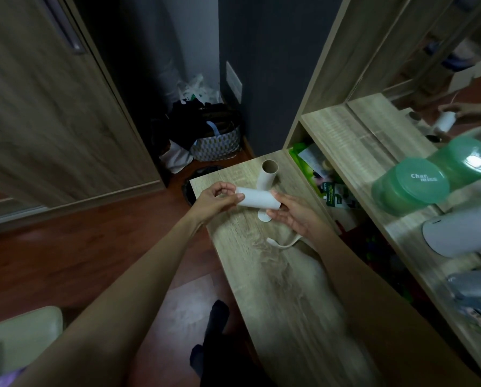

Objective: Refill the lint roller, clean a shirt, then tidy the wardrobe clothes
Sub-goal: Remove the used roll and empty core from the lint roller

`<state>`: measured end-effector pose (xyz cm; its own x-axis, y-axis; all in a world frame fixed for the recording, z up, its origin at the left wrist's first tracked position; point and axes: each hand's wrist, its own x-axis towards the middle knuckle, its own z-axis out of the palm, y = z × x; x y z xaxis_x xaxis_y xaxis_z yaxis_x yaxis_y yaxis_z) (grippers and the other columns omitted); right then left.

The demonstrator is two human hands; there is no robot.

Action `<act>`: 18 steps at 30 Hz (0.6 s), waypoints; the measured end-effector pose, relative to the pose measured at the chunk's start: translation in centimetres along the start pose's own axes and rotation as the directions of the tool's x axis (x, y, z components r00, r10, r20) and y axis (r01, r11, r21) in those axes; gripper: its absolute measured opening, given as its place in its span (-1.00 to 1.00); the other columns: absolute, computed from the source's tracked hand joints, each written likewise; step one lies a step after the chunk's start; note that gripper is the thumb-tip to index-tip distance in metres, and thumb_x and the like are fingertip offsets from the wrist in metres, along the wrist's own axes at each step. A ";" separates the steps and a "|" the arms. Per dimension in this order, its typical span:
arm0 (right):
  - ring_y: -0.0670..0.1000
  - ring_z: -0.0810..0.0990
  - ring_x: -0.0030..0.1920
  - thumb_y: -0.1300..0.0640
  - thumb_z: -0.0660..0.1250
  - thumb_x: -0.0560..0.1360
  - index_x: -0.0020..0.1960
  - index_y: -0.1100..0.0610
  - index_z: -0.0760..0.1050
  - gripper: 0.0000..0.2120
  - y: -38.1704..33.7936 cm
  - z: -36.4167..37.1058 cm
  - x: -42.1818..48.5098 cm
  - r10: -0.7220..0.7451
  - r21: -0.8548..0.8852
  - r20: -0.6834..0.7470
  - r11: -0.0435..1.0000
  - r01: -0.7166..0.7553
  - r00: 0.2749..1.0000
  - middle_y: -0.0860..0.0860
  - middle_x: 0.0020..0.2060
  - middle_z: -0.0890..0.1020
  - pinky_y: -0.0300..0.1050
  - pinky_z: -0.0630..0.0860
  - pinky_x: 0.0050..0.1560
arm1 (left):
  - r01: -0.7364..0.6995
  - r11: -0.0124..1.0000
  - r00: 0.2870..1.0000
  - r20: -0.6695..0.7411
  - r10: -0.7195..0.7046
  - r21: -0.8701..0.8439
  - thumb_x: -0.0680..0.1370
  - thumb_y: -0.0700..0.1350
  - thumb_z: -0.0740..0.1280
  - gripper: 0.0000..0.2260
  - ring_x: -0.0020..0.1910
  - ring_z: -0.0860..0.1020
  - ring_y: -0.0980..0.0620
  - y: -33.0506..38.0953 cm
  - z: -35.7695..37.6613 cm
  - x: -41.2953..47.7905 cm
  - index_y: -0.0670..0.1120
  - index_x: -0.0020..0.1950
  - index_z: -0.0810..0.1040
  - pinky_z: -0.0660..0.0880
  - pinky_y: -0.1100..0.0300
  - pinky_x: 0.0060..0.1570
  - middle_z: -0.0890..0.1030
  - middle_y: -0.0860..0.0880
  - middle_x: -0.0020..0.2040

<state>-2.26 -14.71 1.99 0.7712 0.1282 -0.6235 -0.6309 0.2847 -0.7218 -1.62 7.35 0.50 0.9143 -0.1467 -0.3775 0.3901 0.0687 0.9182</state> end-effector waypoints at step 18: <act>0.02 0.69 -0.24 0.14 0.36 0.52 0.10 0.30 0.52 -0.75 -0.1 0.3 -0.3 -0.002 0.027 -0.007 1.000 0.002 1.000 0.19 -0.09 0.62 -0.24 0.61 -0.32 | -0.013 1.000 0.996 0.089 0.011 0.017 0.46 -0.24 0.45 -0.82 -0.33 0.46 0.13 0.8 0.0 -0.2 -0.04 -0.14 0.48 0.45 0.35 -0.32 0.47 -0.03 -0.24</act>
<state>-2.44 -14.49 2.32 0.7720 0.1212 -0.6239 -0.6265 0.3104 -0.7149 -1.47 7.46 1.35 0.9054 -0.2328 -0.3550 0.3764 0.0535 0.9249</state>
